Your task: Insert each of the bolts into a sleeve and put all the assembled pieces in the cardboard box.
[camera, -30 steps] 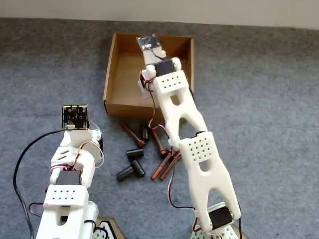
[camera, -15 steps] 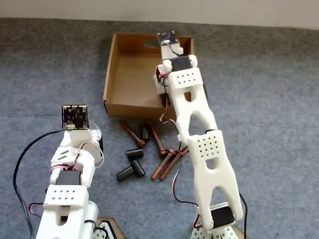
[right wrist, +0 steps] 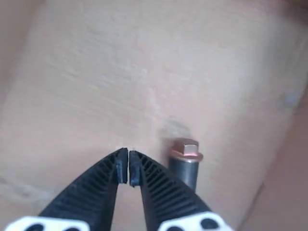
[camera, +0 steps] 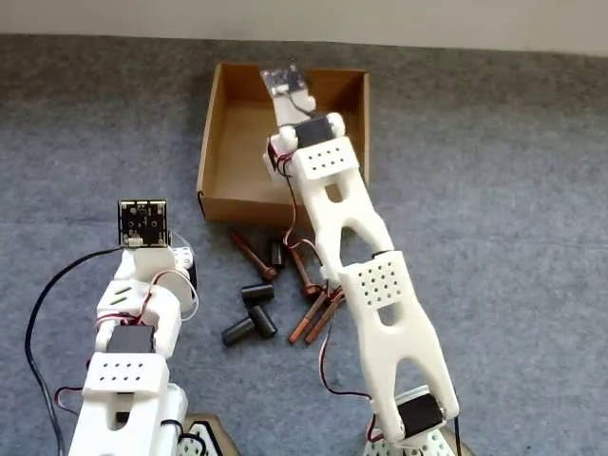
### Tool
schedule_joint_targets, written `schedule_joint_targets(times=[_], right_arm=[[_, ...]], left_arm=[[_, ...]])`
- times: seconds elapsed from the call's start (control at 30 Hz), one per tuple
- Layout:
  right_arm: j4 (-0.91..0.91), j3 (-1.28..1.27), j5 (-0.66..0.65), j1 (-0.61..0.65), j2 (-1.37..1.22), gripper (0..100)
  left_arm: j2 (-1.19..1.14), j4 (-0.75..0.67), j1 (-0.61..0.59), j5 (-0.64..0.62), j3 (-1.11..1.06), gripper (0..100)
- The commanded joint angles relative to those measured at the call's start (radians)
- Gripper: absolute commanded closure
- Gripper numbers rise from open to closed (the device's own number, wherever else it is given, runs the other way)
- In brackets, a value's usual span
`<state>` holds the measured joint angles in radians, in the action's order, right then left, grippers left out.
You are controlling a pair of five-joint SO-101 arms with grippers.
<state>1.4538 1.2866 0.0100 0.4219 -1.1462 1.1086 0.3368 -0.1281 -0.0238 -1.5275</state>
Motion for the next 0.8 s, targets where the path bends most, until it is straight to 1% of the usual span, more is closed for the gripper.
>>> schedule_joint_targets(times=[0.0, 0.13, 0.53, 0.77], right_arm=[[-0.027, 0.027, -0.009, -0.022, -0.012, 99.3], [-0.019, 0.081, -0.009, -0.050, -0.035, 99.3], [-0.019, 0.093, -0.011, -0.134, -0.028, 99.3], [0.002, 0.160, -0.011, -0.153, -0.027, 99.3]], left_arm=[[0.013, -0.020, -0.004, 0.005, 0.010, 99], [0.013, -0.020, -0.004, 0.005, 0.010, 99], [0.013, -0.038, -0.007, 0.005, 0.005, 99], [0.013, -0.038, -0.007, 0.005, 0.005, 99]])
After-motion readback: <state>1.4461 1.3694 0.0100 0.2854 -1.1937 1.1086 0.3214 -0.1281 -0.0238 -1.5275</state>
